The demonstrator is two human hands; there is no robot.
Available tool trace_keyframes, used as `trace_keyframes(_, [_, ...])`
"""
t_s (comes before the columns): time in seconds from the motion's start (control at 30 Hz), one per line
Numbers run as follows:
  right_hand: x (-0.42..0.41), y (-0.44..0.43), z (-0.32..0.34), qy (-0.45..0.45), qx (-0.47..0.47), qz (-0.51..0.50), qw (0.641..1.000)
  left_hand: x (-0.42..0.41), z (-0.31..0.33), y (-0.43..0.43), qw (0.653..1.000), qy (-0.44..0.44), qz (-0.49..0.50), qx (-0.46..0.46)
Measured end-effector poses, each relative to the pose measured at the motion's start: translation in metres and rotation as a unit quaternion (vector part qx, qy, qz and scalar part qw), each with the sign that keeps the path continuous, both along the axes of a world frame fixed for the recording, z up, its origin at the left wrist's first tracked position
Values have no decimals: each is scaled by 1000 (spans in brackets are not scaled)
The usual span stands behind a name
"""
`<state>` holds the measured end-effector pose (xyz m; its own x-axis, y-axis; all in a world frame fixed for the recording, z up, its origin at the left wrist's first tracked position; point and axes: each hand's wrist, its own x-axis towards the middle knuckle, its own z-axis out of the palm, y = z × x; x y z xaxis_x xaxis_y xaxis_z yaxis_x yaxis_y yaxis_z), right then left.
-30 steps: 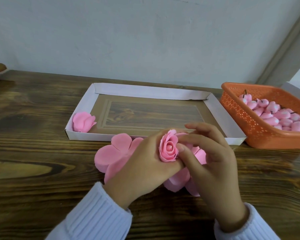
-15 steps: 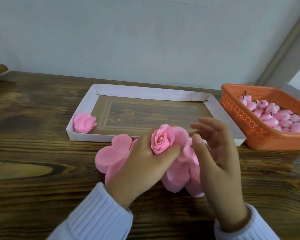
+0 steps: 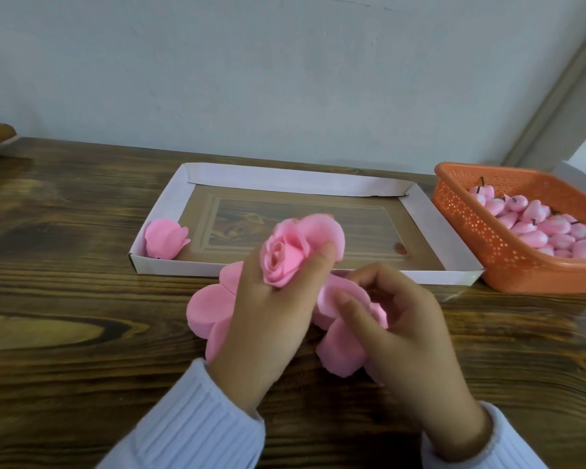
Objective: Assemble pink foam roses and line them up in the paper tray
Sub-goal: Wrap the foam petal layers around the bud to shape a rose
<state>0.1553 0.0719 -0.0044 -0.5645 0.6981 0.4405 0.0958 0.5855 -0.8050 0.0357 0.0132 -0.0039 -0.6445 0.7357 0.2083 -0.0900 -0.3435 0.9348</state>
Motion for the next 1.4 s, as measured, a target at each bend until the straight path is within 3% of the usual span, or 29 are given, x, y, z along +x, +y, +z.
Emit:
trace_keyframes(0.2, [-2, -4, 1, 35, 136, -86, 986, 8, 1, 0, 997, 68, 26, -33])
trace_keyframes(0.37, [1, -2, -1, 63, 132, -129, 981, 9, 1, -1, 993, 103, -16, -55])
trace_keyframes(0.63, [3, -2, 2, 119, 29, -108, 987, 5, 1, -1, 979, 149, -131, -55])
trace_keyframes(0.9, [2, 0, 5, 235, -80, -44, 968, -1, -1, -2, 964, 89, -245, -56])
trace_keyframes(1.1, [1, 4, 1, 219, -120, -50, 967, 1, -2, -2, 974, 101, -177, -102])
trace_keyframes(1.27, [0, 6, -3, 185, -174, -20, 967, 3, 3, -4, 984, 115, -130, -42])
trace_keyframes(1.4, [-1, 5, -4, 149, -239, 60, 958, 8, 8, -5, 992, 89, -83, 11])
